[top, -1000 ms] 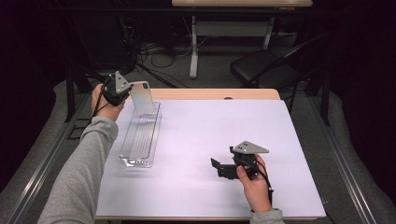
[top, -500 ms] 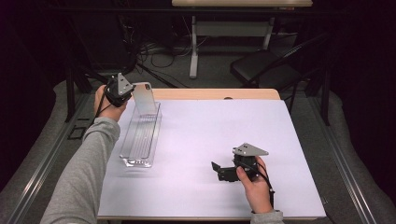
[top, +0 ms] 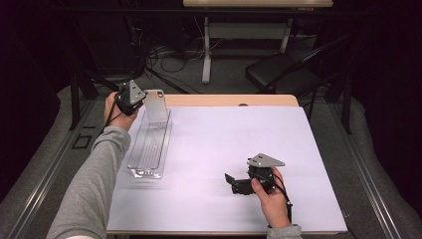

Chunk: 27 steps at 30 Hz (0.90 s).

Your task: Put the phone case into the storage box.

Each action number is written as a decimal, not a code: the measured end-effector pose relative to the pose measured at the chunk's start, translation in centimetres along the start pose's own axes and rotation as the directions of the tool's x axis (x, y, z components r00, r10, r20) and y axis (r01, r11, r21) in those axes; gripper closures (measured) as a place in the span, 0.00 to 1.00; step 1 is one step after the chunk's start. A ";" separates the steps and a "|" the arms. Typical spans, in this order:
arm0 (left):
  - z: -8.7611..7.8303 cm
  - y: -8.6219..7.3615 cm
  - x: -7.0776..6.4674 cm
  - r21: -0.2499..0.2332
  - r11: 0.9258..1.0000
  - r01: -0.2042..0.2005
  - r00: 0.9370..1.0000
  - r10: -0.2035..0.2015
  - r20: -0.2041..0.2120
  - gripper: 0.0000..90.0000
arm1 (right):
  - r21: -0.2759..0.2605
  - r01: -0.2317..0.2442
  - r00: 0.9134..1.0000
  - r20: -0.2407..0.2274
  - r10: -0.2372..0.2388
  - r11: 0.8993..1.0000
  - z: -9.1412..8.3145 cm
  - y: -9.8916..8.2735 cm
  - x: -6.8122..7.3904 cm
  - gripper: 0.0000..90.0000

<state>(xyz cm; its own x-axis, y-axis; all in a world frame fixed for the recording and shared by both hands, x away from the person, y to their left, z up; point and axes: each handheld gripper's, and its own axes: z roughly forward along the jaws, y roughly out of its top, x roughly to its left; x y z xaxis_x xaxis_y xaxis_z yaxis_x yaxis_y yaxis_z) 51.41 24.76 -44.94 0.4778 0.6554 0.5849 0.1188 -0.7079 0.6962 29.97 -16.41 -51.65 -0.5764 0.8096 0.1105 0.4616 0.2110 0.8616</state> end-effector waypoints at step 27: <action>1.0 -0.5 -0.9 -0.017 0.997 -0.070 0.998 0.070 0.005 0.89 | 0.016 0.020 1.000 -0.004 -0.020 1.000 0.4 -0.3 -0.1 0.02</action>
<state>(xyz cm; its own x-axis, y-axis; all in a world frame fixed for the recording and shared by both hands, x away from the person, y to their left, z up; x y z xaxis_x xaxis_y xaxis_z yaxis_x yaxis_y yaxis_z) 51.77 24.25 -46.28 0.4894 0.6031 0.6299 0.0707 -0.7473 0.6607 30.17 -16.33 -52.15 -0.5880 0.8033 0.0948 0.4602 0.2359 0.8559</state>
